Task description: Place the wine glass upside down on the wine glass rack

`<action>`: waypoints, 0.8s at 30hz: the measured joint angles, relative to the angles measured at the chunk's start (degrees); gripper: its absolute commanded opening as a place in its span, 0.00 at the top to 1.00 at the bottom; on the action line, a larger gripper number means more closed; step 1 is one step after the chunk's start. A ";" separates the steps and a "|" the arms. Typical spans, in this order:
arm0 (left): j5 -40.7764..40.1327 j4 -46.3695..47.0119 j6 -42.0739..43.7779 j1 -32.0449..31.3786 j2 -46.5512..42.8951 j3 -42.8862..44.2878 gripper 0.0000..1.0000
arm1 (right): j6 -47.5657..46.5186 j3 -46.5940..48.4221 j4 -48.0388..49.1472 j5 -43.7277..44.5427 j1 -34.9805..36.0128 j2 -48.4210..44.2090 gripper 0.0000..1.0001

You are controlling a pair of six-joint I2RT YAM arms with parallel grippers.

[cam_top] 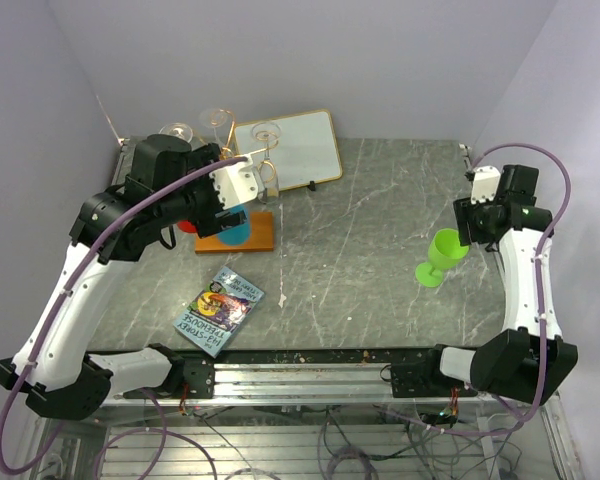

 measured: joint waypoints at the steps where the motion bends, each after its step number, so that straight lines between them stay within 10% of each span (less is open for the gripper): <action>1: -0.13 -0.02 0.02 0.00 0.02 -0.24 0.01 | 0.11 -0.04 -0.04 0.02 -0.07 0.39 0.51; 24: 0.15 0.00 0.72 0.04 1.38 -0.46 0.01 | 0.74 -3.34 0.68 -2.73 -0.13 6.01 0.74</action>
